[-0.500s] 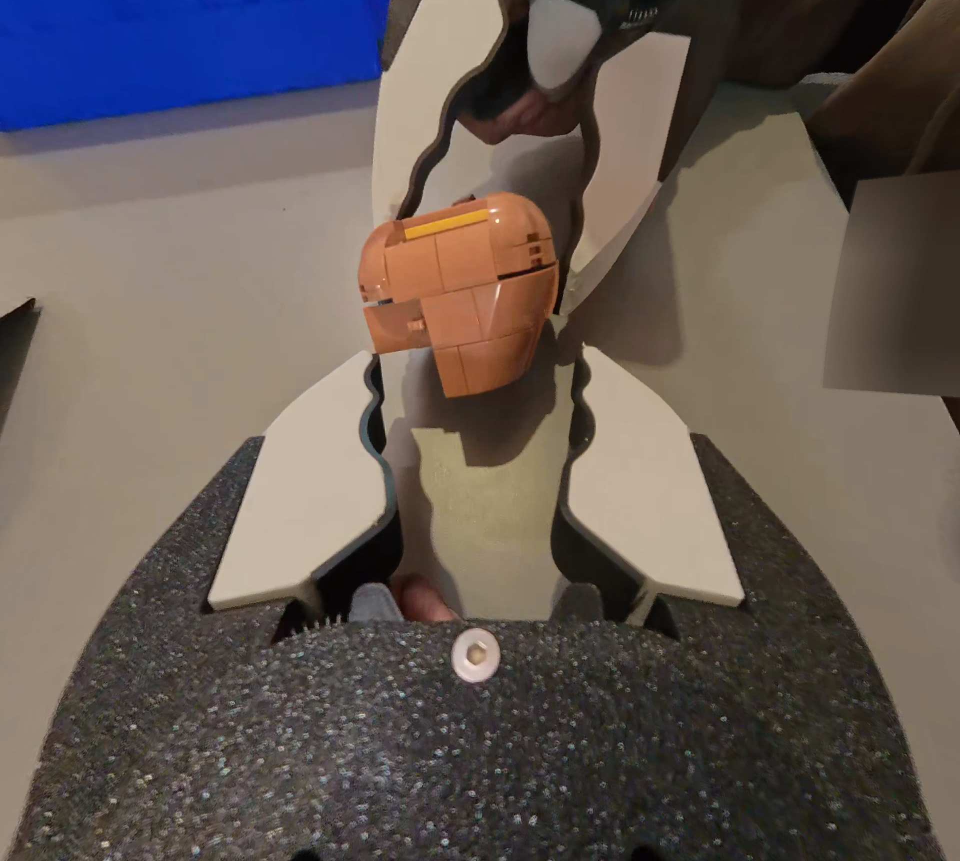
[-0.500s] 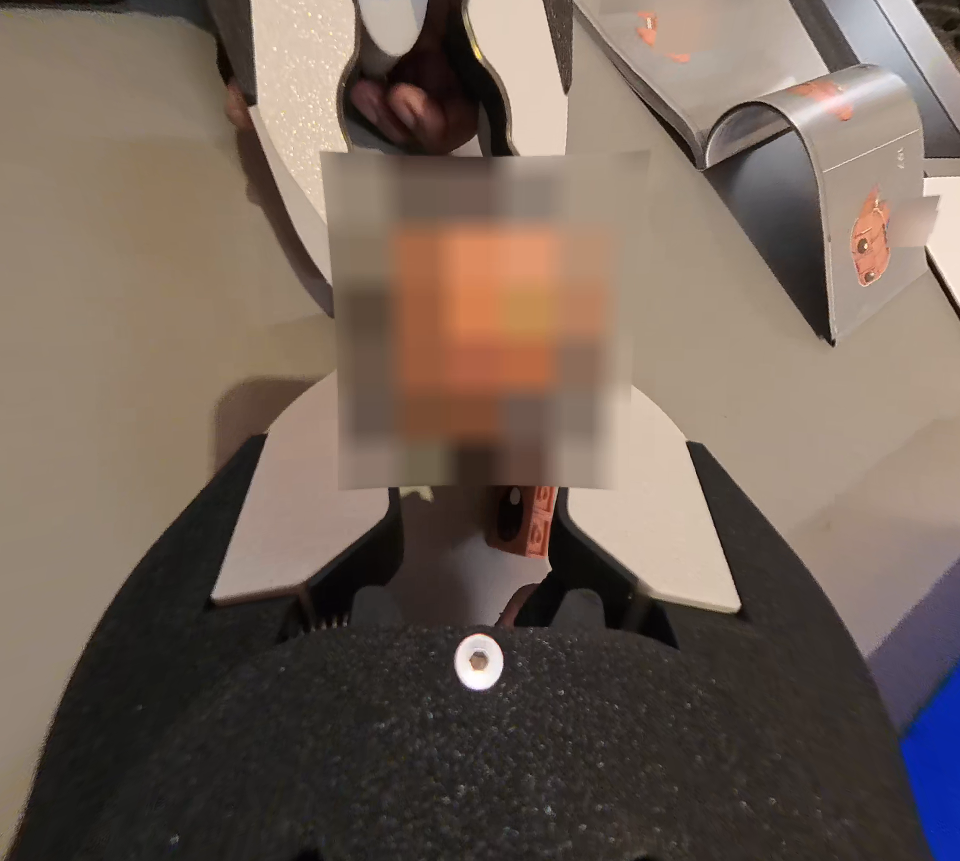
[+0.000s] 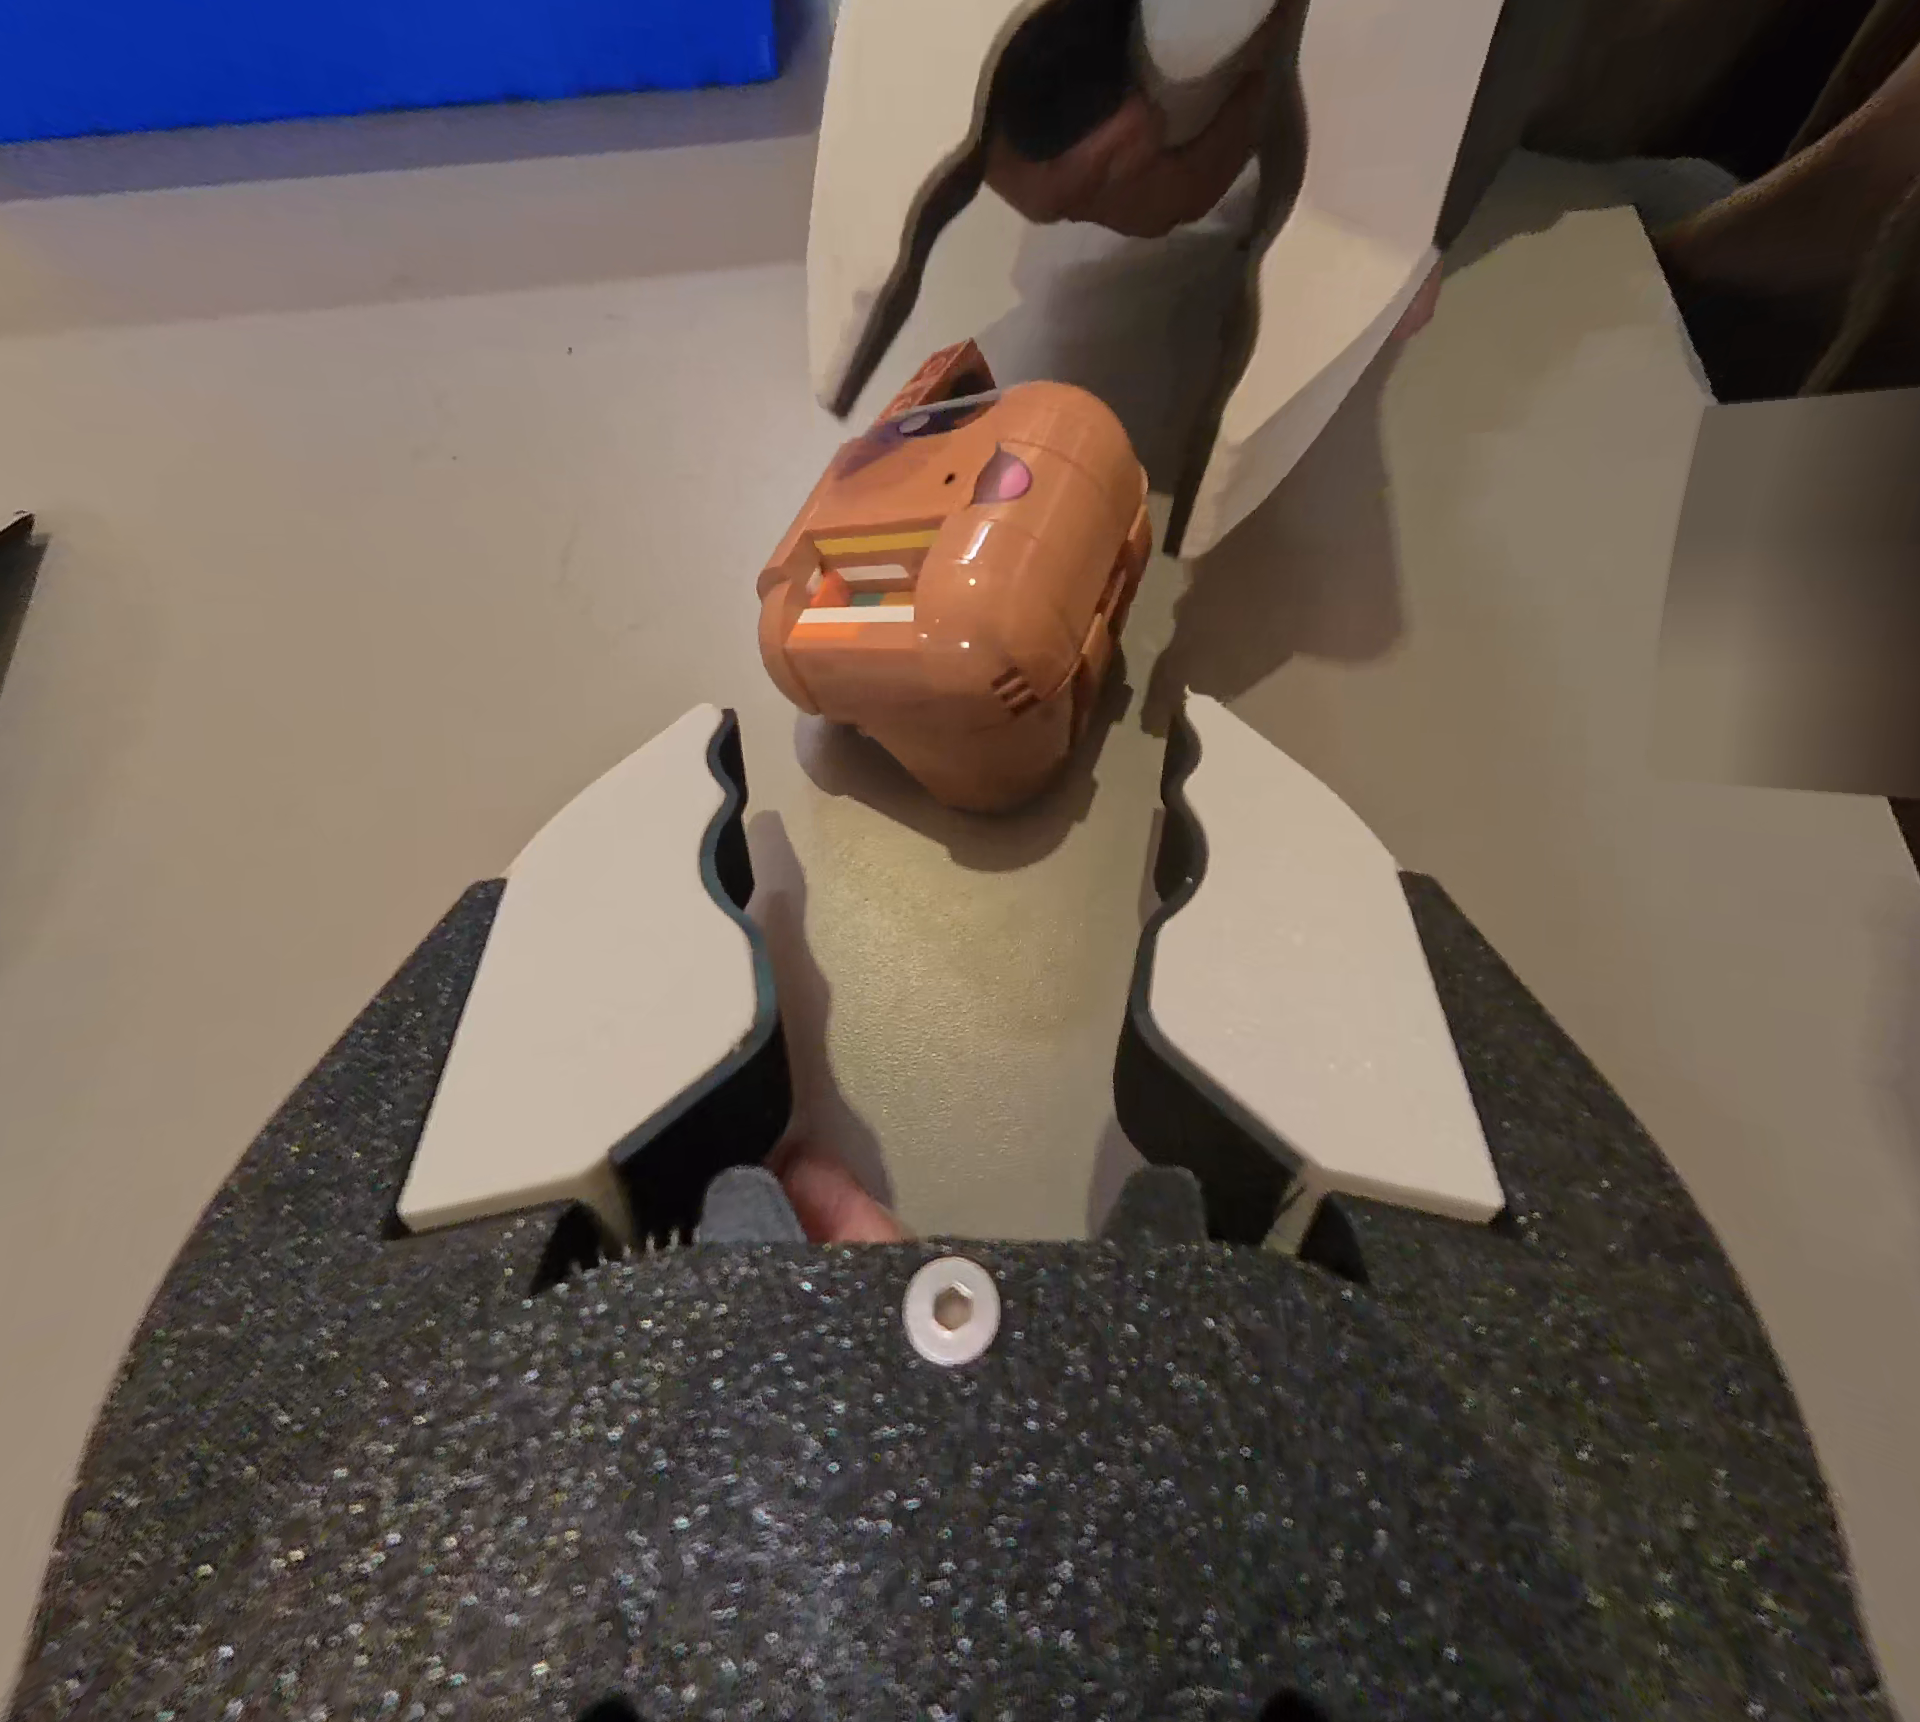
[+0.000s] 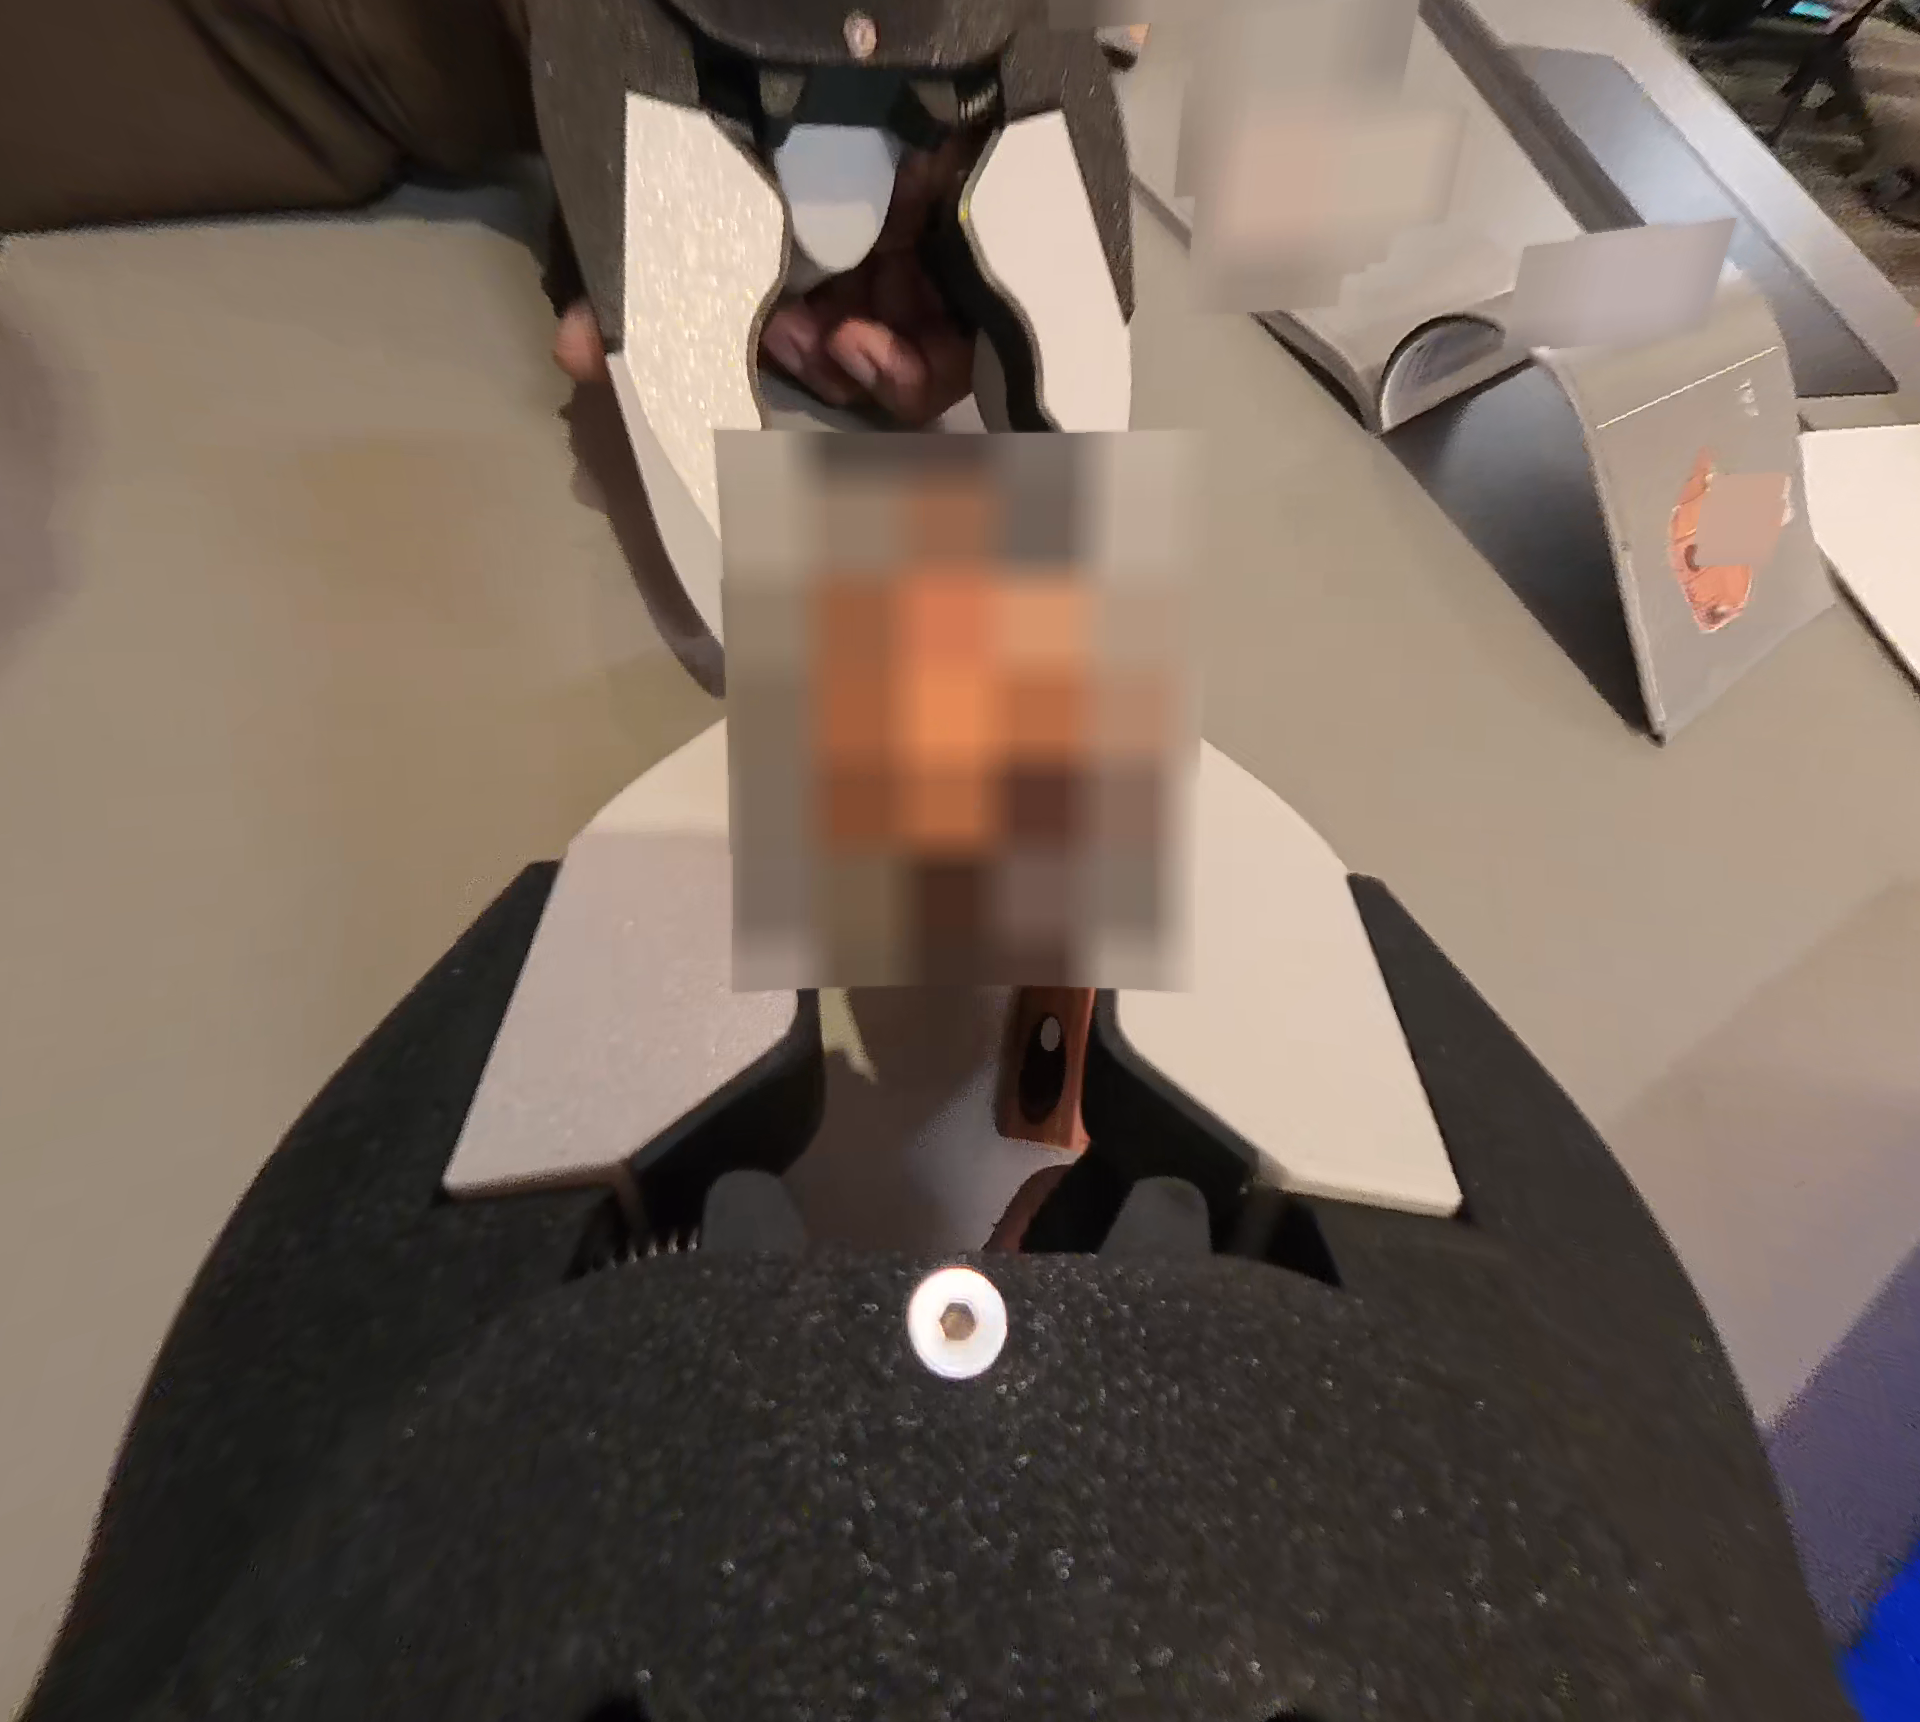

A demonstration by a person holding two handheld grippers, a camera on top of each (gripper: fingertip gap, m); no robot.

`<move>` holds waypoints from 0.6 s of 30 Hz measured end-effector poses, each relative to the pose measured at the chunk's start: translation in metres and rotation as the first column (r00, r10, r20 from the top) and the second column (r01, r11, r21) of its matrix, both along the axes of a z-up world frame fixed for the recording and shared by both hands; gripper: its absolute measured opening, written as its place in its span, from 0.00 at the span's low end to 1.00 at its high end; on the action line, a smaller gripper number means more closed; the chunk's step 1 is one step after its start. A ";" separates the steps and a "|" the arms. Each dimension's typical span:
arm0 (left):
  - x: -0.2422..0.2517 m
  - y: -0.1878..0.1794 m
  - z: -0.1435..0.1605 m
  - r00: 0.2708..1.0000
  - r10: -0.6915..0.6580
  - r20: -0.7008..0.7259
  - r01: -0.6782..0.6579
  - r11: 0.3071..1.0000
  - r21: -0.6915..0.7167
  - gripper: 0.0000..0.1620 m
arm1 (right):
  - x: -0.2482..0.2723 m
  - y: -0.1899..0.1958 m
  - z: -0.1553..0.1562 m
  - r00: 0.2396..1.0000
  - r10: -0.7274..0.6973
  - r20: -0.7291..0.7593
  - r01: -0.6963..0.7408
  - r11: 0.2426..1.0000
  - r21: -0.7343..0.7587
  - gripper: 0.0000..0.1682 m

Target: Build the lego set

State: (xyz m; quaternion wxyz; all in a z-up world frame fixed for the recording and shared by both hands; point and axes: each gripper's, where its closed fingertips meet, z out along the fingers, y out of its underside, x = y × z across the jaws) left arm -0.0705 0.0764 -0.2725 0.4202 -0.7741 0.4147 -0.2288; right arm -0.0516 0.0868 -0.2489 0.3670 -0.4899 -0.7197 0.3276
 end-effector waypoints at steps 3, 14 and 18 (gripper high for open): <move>-0.003 0.003 0.007 0.998 0.020 0.067 -0.019 1.000 -0.016 0.48 | 0.005 0.005 0.013 0.999 -0.016 -0.047 0.017 1.000 0.009 0.37; -0.004 -0.002 0.010 0.990 0.002 0.141 0.010 0.996 -0.083 0.48 | 0.003 0.006 0.002 0.997 -0.012 0.078 0.039 0.937 -0.347 0.48; -0.003 -0.001 0.001 0.996 0.009 0.087 0.002 0.993 -0.116 0.47 | -0.007 0.001 -0.011 0.974 0.024 0.224 0.063 0.926 -0.373 0.51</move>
